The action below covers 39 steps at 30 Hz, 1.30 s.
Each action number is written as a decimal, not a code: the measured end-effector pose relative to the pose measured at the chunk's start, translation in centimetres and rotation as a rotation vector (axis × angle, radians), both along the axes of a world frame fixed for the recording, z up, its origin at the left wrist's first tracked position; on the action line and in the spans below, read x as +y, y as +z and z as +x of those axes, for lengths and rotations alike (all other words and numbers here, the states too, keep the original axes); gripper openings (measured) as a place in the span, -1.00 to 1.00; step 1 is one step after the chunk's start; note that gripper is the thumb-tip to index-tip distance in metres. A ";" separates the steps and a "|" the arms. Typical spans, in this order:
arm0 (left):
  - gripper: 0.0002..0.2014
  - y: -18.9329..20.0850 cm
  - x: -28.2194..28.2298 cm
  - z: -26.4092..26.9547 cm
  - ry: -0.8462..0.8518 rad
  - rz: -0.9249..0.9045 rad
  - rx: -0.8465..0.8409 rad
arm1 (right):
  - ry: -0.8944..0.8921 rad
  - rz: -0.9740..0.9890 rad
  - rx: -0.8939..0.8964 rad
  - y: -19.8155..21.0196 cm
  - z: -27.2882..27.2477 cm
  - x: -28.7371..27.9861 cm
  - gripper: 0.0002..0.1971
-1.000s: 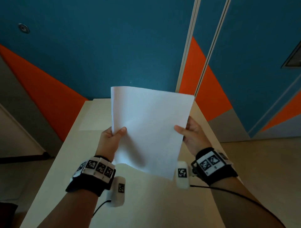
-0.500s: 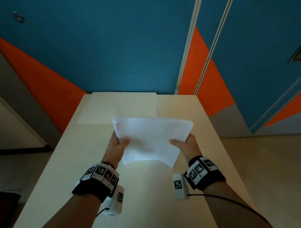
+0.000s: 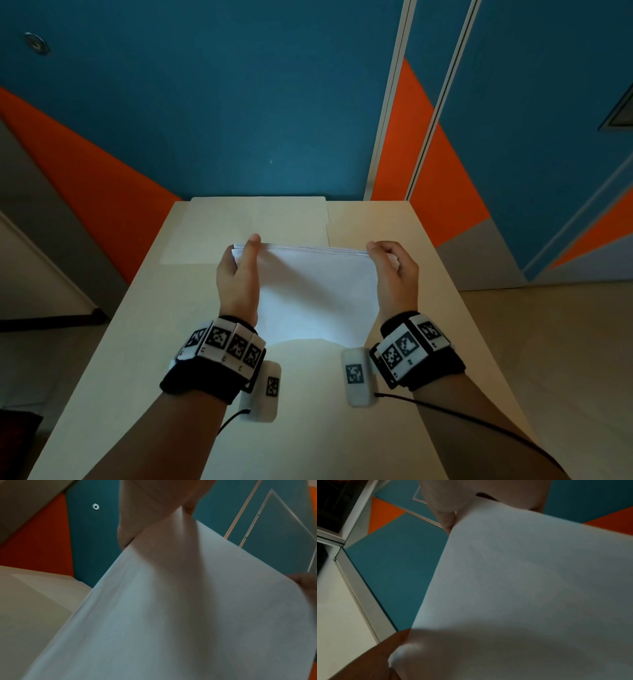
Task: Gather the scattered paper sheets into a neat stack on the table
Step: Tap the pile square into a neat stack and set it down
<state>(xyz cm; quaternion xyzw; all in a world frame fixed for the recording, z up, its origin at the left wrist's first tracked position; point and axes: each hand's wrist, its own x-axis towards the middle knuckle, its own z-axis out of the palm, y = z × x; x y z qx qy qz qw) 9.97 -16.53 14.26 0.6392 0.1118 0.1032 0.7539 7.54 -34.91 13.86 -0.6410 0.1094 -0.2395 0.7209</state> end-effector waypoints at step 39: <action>-0.80 -8.6 -1.2 2.9 -0.107 0.253 0.213 | 0.521 -0.085 0.449 -8.0 5.2 -5.5 -0.83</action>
